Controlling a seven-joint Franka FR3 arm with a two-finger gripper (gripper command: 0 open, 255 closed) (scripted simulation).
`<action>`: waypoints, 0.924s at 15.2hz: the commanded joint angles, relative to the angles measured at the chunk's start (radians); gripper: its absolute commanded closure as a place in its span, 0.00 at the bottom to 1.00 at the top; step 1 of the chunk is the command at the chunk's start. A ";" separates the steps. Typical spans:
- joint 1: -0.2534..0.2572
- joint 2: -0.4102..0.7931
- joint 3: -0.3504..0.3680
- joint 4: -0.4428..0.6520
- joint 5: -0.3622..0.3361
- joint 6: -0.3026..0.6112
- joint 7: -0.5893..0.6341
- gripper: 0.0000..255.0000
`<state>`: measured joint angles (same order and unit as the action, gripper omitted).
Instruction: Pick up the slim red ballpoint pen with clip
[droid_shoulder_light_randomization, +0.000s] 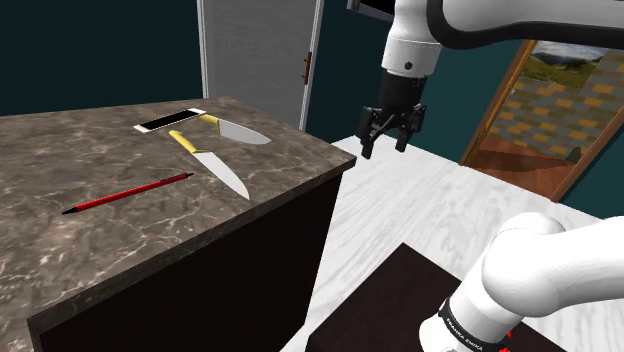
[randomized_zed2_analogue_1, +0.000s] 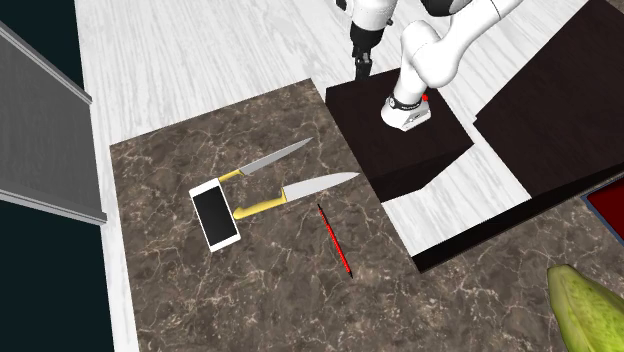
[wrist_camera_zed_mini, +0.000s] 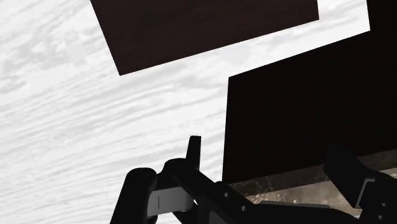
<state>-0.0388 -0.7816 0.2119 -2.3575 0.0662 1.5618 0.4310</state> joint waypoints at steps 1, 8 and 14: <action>-0.009 0.015 0.059 0.020 0.043 -0.003 0.117 0.00; -0.067 0.143 0.268 0.135 0.150 0.031 0.504 0.00; -0.154 0.329 0.457 0.299 0.163 0.074 0.848 0.00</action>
<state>-0.1749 -0.4902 0.6379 -2.0976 0.2337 1.6345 1.2125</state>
